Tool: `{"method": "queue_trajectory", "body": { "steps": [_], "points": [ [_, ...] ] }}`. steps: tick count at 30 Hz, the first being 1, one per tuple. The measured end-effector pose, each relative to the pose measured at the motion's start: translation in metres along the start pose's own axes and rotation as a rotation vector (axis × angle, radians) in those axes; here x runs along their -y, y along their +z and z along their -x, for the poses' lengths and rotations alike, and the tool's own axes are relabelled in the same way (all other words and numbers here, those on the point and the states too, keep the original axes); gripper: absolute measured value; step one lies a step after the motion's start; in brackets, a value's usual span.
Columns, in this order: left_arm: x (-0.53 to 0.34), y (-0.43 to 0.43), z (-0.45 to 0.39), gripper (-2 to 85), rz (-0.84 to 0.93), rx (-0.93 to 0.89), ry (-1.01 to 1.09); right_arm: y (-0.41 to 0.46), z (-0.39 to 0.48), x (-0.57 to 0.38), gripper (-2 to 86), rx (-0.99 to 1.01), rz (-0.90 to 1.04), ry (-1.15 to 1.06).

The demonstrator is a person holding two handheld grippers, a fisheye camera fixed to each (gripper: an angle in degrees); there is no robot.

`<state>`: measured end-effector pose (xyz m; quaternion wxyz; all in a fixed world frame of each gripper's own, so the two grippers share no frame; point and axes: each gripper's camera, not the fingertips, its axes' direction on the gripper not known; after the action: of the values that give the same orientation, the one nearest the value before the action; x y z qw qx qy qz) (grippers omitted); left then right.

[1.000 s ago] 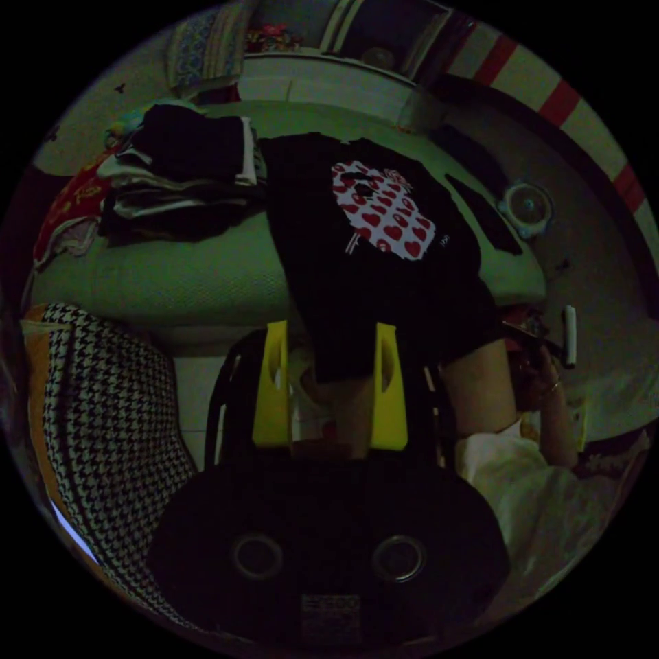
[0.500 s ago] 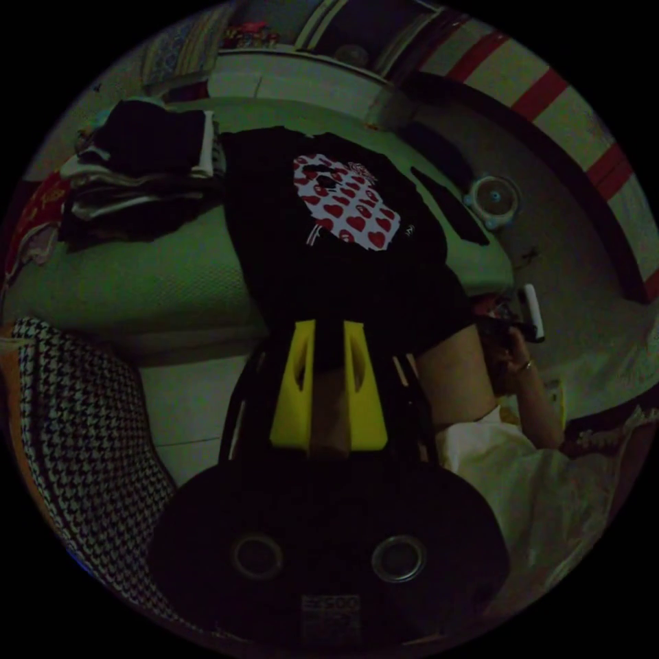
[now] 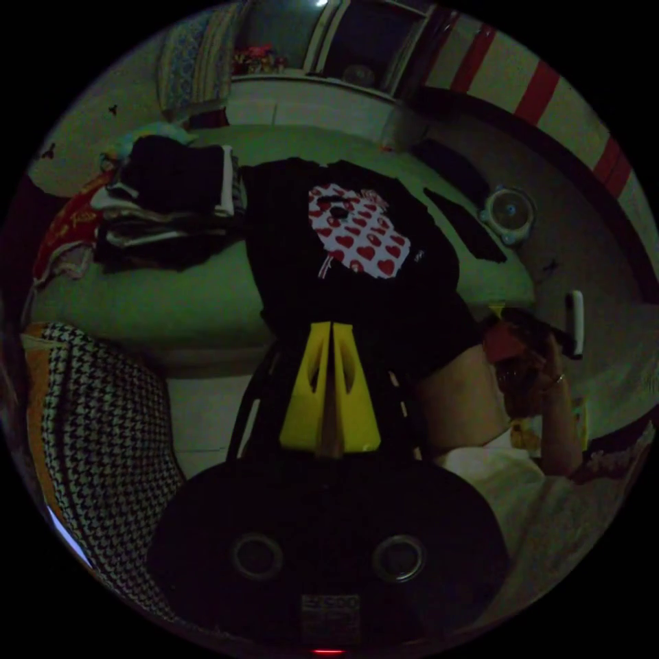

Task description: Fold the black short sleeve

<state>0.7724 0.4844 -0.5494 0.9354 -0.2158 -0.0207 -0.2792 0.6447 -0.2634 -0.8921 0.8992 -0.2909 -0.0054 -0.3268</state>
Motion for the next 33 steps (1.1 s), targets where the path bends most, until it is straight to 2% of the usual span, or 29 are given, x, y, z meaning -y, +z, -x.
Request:
{"method": "queue_trajectory", "body": {
  "steps": [4,10,14,18,21,29,33],
  "points": [
    [0.010,-0.014,-0.006,0.4,-0.067,0.046,0.019,0.011,0.020,0.009,0.5,-0.037,0.075,-0.071],
    [0.022,-0.017,-0.008,0.4,-0.088,0.069,0.019,0.055,0.038,-0.007,8.4,-0.118,0.254,-0.091],
    [0.030,-0.015,-0.007,0.4,-0.093,0.063,0.025,0.067,0.038,-0.001,4.1,0.062,0.255,-0.013],
    [0.042,-0.010,-0.005,0.5,-0.099,0.059,0.025,0.078,0.043,0.009,-0.9,0.091,0.276,0.006],
    [0.054,-0.006,-0.004,0.5,-0.112,0.061,0.026,0.083,0.060,0.022,-1.5,0.023,0.269,-0.026],
    [0.124,-0.003,0.005,0.6,-0.221,0.132,0.044,0.087,0.113,0.129,-1.6,-0.234,0.007,-0.131],
    [0.168,0.035,0.022,0.8,-0.172,0.210,-0.015,0.128,0.112,0.157,-1.1,-0.381,0.070,-0.039]
  ]
}}
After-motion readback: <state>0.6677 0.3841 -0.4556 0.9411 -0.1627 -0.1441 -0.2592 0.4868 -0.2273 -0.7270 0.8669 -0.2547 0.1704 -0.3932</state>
